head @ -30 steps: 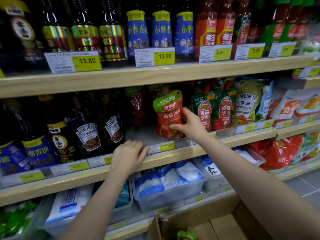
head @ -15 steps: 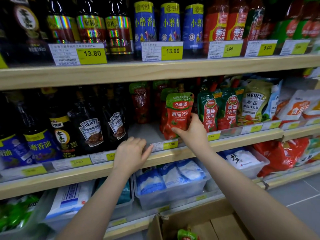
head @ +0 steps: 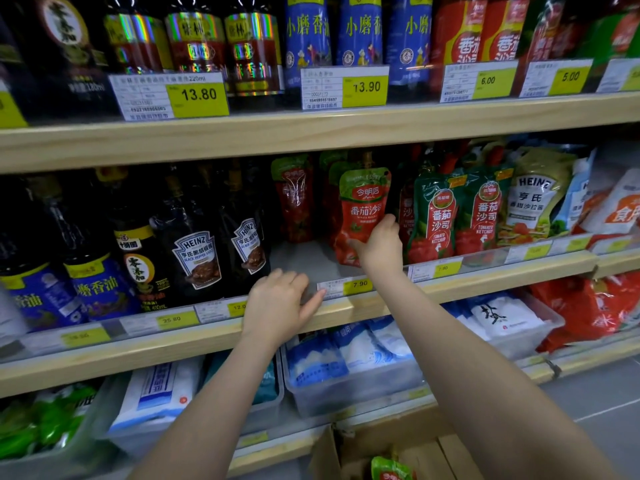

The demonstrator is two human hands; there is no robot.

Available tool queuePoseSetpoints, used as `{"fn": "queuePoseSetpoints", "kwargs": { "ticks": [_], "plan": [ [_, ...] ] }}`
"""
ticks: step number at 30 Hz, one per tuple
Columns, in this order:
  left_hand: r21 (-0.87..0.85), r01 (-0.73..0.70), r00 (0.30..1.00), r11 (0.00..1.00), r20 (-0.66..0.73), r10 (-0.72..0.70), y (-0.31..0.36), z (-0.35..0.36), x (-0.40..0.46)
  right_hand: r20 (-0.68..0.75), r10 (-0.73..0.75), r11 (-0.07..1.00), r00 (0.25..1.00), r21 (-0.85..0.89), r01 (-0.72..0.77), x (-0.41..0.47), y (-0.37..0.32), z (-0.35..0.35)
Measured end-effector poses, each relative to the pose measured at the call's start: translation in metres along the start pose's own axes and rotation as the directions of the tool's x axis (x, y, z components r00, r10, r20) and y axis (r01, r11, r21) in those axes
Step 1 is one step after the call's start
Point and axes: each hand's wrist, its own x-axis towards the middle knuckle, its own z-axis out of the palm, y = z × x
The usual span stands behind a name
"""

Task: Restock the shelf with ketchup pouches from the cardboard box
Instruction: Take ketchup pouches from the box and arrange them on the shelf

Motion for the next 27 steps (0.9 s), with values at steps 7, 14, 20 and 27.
{"fn": "queuePoseSetpoints", "kwargs": {
  "ticks": [7, 14, 20, 27],
  "plan": [
    [-0.002, -0.003, 1.000, 1.000, 0.011, 0.003, 0.001, -0.004, 0.000, 0.002, 0.032, 0.999, 0.999, 0.009, -0.032, 0.008, 0.002, 0.007],
    [-0.004, 0.008, 1.000, 1.000, 0.030, -0.008, 0.002, -0.006, -0.002, 0.094, 0.041, 0.999, 0.995, 0.024, -0.044, 0.001, 0.001, -0.006],
    [-0.102, 0.051, 0.999, 0.994, 0.000, -0.051, 0.025, 0.003, -0.032, 0.196, -0.180, 0.978, 0.964, 0.141, 0.154, -0.051, 0.030, -0.051],
    [-0.324, -0.040, 0.981, 0.945, 0.168, 0.099, 0.098, 0.026, -0.109, 0.247, -0.077, 0.997, 0.966, 0.020, 0.075, -0.145, 0.141, -0.082]
  ]
}}
